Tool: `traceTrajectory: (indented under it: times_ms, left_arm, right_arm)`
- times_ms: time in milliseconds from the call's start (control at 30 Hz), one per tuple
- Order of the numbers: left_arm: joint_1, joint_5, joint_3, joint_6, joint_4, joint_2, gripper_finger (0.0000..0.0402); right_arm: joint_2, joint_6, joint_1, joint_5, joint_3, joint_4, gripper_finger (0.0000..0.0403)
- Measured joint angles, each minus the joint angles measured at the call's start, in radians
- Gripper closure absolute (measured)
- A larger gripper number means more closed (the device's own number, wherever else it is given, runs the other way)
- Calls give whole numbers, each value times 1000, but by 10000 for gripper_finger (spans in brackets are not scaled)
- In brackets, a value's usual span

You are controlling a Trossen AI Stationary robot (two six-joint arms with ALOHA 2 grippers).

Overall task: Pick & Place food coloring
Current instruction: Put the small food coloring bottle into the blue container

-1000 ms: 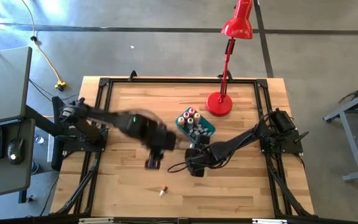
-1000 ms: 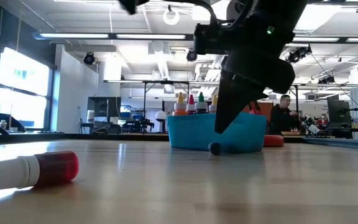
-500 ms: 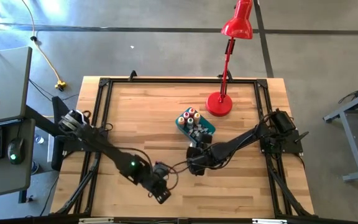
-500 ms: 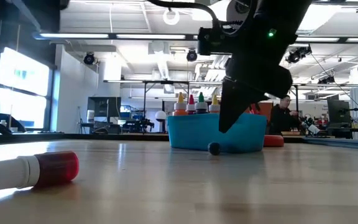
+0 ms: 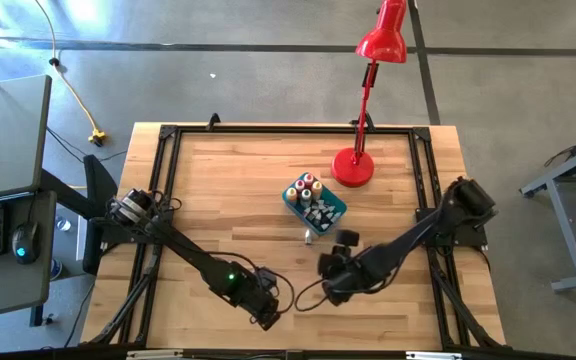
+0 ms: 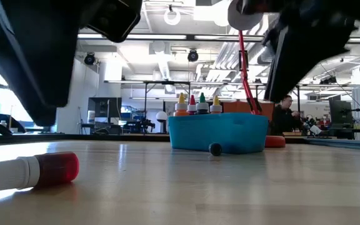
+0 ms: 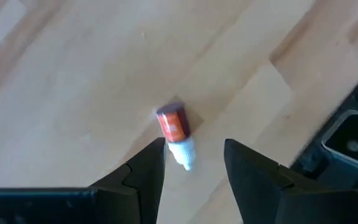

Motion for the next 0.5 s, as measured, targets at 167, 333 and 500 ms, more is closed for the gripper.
traceTrajectory:
  times_ms: [167,333,500]
  left_arm:
    - [6,-38,1,16,-6,13,239]
    - [6,-3,0,27,1,64,239]
    - [6,17,5,78,4,103,239]
  right_arm:
    - [-92,35,29,34,0,-18,265]
    - [-165,85,72,142,0,-17,265]
    - [-194,105,120,212,0,-9,265]
